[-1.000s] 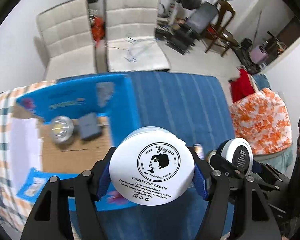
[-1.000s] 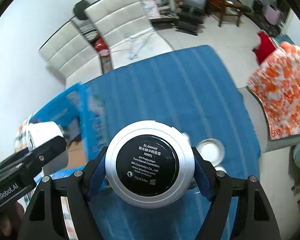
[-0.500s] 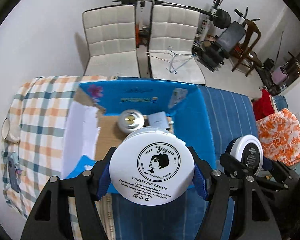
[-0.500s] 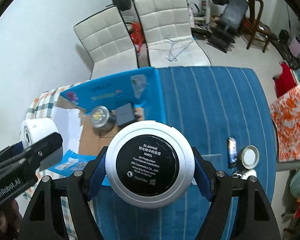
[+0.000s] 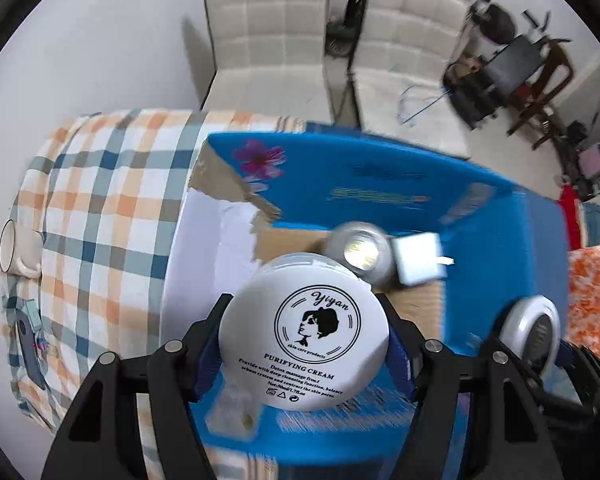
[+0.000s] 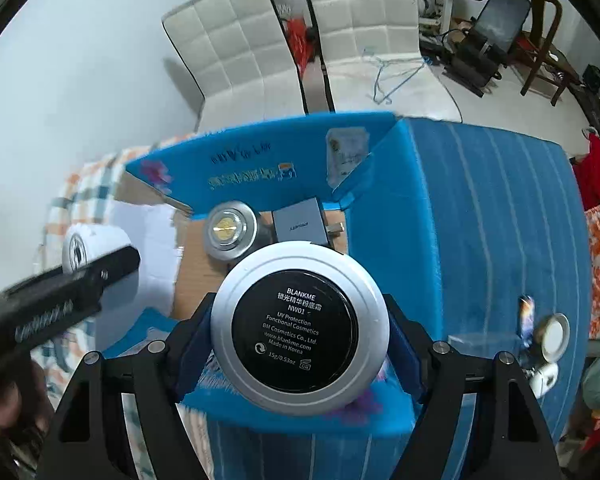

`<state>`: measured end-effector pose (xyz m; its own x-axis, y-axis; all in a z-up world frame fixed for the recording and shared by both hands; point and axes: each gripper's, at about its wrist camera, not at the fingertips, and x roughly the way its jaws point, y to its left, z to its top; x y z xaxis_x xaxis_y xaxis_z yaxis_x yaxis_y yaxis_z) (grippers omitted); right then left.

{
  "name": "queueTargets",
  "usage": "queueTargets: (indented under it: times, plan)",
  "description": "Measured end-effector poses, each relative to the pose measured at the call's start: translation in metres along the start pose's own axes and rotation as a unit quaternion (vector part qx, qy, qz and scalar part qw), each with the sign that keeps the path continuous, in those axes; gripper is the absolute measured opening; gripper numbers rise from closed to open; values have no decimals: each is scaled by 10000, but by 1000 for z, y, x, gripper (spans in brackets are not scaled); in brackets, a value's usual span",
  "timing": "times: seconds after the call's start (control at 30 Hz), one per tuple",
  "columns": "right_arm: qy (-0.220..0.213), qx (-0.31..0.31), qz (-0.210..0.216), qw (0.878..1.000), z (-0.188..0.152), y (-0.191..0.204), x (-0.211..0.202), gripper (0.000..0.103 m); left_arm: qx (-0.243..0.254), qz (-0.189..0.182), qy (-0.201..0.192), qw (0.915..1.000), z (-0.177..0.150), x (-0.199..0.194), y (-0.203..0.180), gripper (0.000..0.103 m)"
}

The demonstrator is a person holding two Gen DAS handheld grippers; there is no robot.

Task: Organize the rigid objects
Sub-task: 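Lower both jars into the blue box beside the tin while both tools open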

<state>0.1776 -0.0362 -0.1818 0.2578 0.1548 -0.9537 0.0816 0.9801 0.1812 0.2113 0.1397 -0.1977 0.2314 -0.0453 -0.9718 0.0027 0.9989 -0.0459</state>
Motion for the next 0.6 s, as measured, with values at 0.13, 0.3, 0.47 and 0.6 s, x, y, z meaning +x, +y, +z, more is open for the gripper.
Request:
queueTargets:
  times: [0.13,0.3,0.47,0.6]
  plan:
    - [287,-10,-242,9993,14,5,43,79,76,169,356,9992,24,44,8,66]
    - [606,17,-504,9969,21,4,86,79,318,312,628,9970,37,78,0,66]
    - [913,56,-641,9937,20,2,116,79,442,507,748,9949,37,95,-7,66]
    - [1011,141,-581,9931,19,-4,127,79,304,348,910,9948,34,107,-4,66]
